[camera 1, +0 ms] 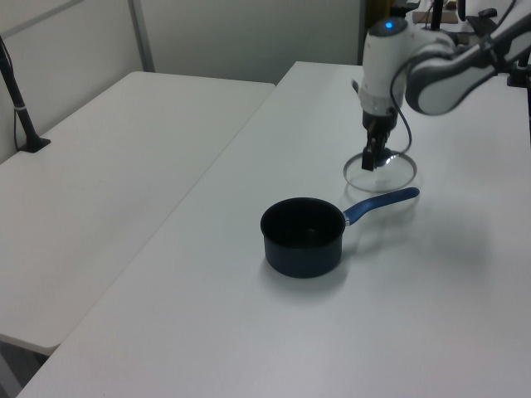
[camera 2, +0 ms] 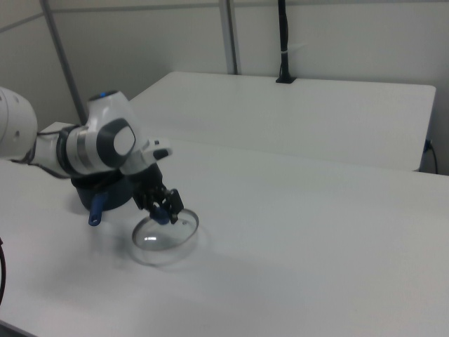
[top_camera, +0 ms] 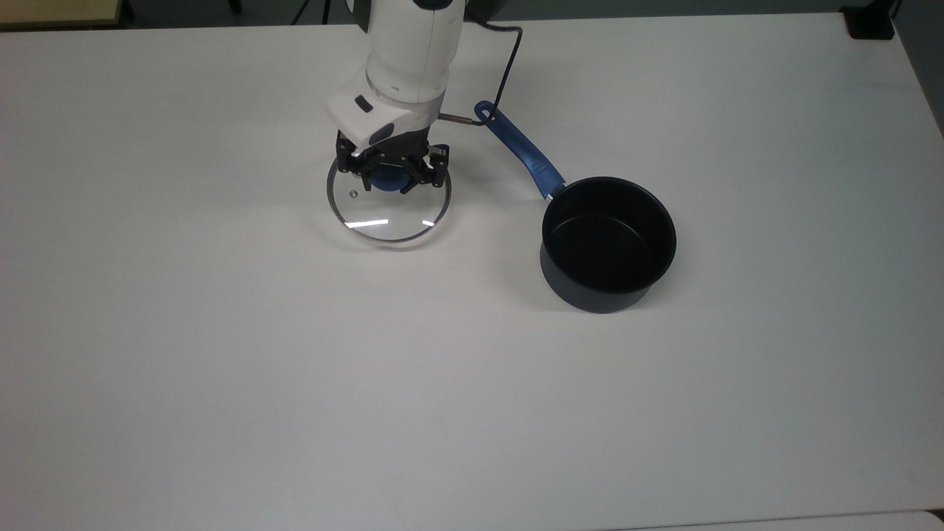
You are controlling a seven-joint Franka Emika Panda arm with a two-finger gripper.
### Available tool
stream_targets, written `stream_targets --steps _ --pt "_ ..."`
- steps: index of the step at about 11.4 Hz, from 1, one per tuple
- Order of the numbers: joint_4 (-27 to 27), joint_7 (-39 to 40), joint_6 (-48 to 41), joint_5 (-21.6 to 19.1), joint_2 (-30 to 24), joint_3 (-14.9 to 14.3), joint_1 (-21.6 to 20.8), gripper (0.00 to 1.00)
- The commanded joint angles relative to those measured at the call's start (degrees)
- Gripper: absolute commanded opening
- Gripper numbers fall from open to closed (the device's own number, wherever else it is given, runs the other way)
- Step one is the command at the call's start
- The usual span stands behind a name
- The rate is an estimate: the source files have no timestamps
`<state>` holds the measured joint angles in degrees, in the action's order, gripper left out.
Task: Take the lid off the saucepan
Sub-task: 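Lower the glass lid onto the table beside the saucepan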
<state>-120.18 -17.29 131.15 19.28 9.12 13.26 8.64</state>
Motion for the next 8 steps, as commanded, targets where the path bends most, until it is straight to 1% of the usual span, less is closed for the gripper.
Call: stream_targets --steps 1,3,4,5,6,7,8 --pt "-4.88 0.85 4.29 2.86 -0.69 0.01 1.72 0.35" --pt "-4.89 0.85 5.26 3.04 0.63 0.01 2.60 0.35" --pt "-4.97 0.94 5.35 3.04 0.90 -0.07 4.09 0.35" --pt "-5.06 2.24 5.35 3.04 1.16 -0.07 4.71 0.35" --pt "-5.06 2.78 5.26 3.13 1.42 -0.16 5.15 0.49" --pt "-4.98 2.26 5.00 3.04 1.51 -0.16 5.42 0.99" --pt "-4.71 1.82 4.82 2.95 1.60 -0.16 5.68 1.00"
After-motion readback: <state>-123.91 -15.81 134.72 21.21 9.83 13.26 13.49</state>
